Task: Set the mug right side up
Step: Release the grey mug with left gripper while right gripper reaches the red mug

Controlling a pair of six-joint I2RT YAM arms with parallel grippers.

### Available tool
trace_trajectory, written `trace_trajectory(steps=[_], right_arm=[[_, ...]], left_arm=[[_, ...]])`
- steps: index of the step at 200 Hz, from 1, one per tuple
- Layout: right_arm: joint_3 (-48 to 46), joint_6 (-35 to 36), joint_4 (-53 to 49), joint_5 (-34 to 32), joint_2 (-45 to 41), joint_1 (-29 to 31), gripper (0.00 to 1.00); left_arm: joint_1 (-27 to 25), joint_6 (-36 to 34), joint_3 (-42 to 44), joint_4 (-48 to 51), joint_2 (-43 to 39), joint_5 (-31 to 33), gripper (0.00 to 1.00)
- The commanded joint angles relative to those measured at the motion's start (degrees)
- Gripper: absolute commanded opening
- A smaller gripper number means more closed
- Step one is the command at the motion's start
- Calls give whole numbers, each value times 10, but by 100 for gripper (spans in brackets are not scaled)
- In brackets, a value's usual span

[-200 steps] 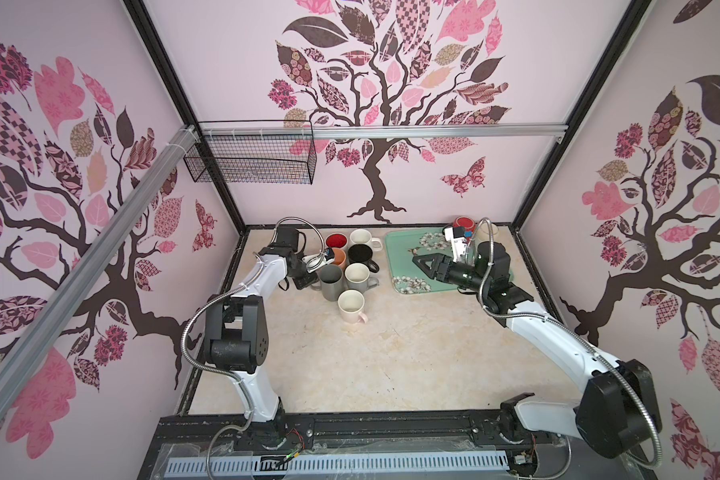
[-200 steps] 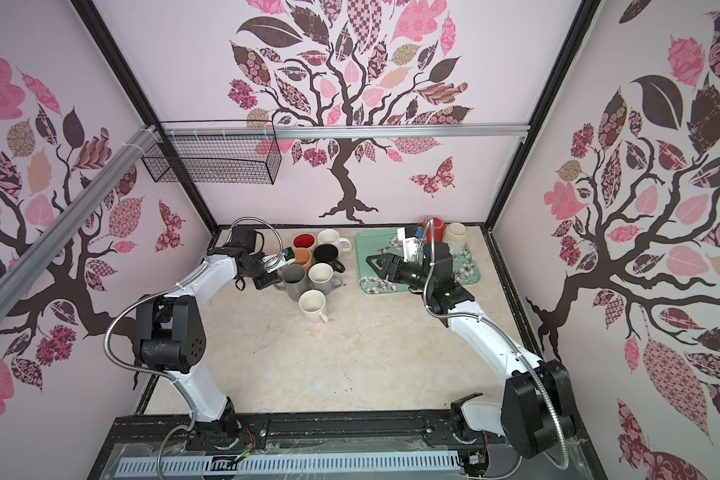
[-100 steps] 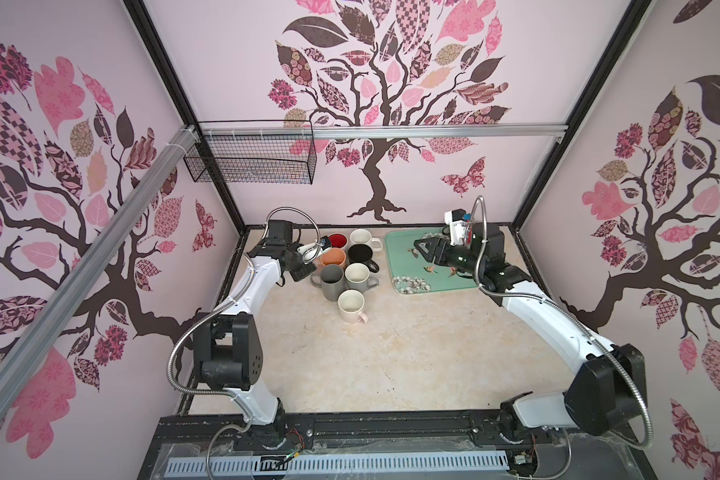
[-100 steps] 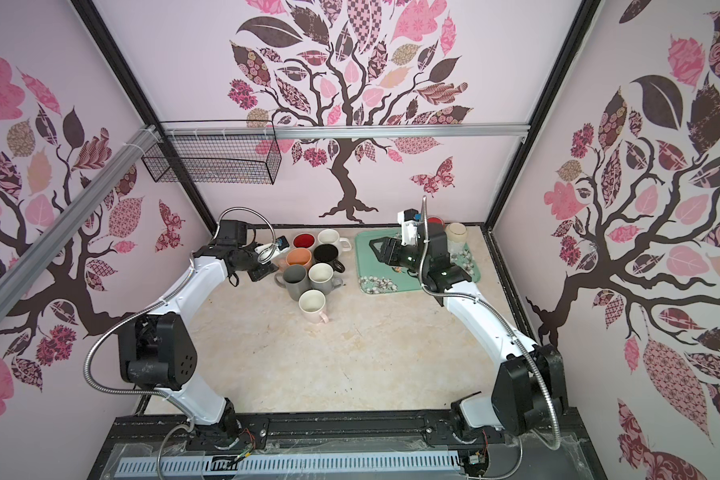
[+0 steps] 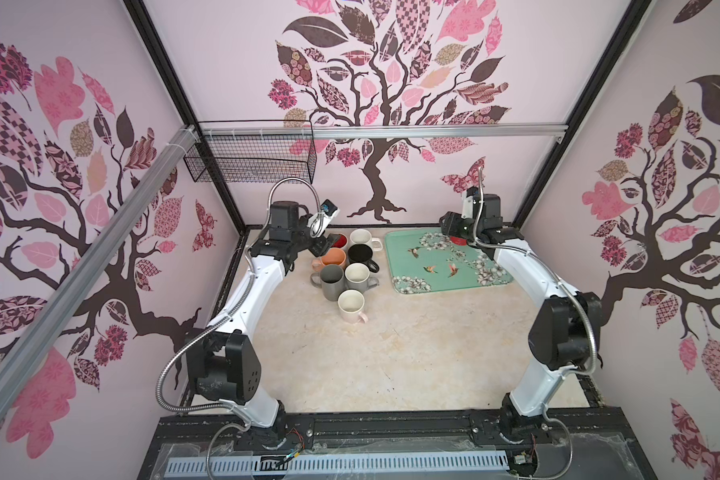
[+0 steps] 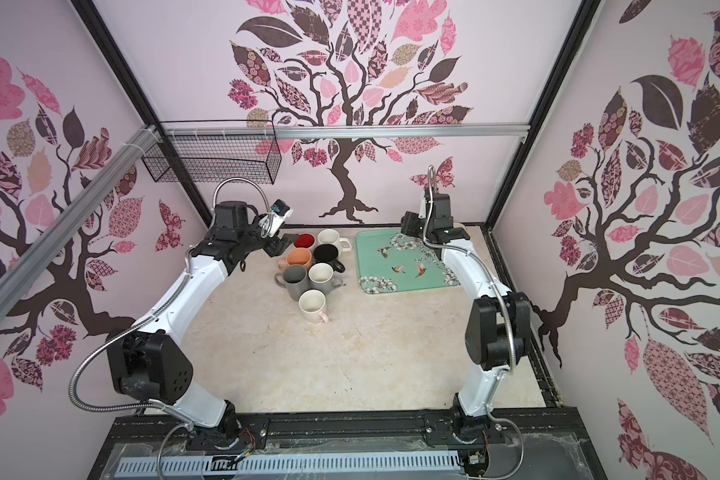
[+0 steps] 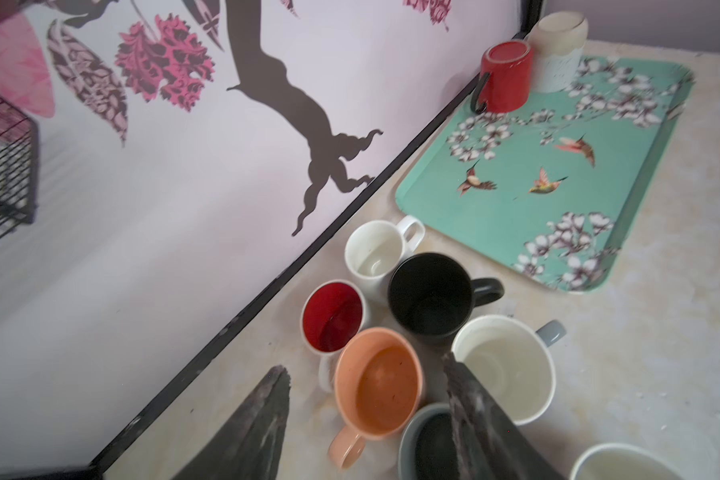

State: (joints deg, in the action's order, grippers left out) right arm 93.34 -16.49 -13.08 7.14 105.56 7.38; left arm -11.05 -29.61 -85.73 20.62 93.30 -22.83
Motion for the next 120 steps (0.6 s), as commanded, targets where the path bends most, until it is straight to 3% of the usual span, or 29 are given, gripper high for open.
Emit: trace_trajectory(steps=[1, 30, 68, 120], right_arm=[[85, -4, -28, -2, 78, -29, 62], [193, -4, -57, 0, 161, -52, 62], [283, 11, -61, -16, 248, -69, 63], [438, 28, -69, -14, 391, -85, 64]], left_arm=[[-46, 78, -48, -23, 54, -13, 61], [-95, 125, -119, -4, 135, -9, 59], [-120, 185, -176, -19, 214, -53, 57], [-127, 188, -187, -27, 258, -96, 56]])
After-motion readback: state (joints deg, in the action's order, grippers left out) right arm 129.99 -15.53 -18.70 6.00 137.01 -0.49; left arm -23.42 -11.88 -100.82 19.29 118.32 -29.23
